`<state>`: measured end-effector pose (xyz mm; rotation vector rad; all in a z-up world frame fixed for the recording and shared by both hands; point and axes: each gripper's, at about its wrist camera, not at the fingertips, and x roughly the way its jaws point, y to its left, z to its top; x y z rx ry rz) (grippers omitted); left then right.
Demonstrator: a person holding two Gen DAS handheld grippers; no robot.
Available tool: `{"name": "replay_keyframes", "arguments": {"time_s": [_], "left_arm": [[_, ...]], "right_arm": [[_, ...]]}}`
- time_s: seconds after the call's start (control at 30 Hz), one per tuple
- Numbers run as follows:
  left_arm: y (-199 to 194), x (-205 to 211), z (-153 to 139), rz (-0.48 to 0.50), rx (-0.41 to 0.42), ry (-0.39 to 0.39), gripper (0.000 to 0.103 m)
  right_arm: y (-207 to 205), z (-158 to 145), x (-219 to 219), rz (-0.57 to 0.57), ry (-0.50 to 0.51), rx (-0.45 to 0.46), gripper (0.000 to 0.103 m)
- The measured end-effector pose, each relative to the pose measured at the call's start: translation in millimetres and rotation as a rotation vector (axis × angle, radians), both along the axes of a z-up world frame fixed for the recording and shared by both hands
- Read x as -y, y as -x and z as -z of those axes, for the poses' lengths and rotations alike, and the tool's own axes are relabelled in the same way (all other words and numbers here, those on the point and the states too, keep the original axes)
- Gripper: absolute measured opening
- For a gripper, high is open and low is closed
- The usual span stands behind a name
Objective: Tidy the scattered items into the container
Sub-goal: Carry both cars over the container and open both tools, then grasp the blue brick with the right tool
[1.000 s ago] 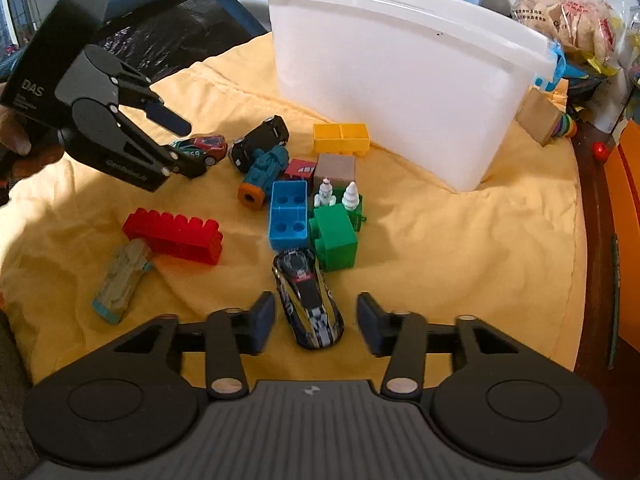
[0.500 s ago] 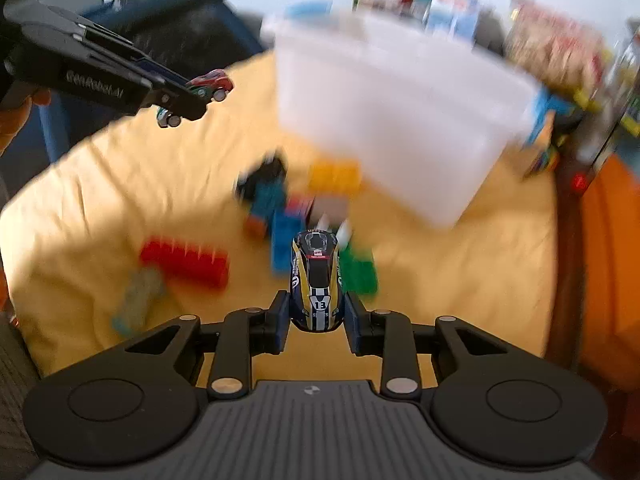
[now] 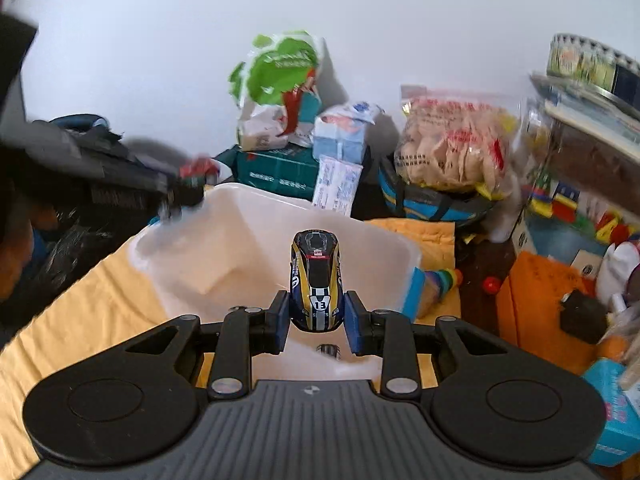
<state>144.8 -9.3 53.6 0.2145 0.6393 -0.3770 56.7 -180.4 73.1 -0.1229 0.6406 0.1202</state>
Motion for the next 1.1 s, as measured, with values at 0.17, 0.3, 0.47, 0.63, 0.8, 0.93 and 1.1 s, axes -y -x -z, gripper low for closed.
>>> {"name": "replay_keyframes", "arguments": {"time_s": [0.17,0.3,0.47,0.63,0.8,0.93,1.1], "left_arm": [[-23,10,28,-0.03,-0.047,-0.066,0.035],[-31,11,41,-0.054,-0.077,-0.097,0.043],[-28,10,35,-0.087,-0.017,-0.111,0.063],[-16,10,22,-0.148,0.004,-0.097,0.065],[5,9,13,-0.179,0.008,-0.102,0.065],[35,-3,6,-0.182,-0.024,-0.048,0.065],[81,-34,21,-0.157,-0.025,-0.027,0.07]], "right_arm": [[-28,16,-2,0.05,0.027,-0.048,0.032],[-48,31,-5,0.097,0.05,-0.093,0.04],[-49,30,-2,0.142,0.017,-0.045,0.064],[-39,20,3,0.194,-0.091,-0.017,0.072],[-16,9,-1,0.175,-0.121,0.017,0.077],[11,3,-6,0.098,-0.101,0.008,0.077],[58,27,-4,-0.054,-0.03,0.011,0.078]]}}
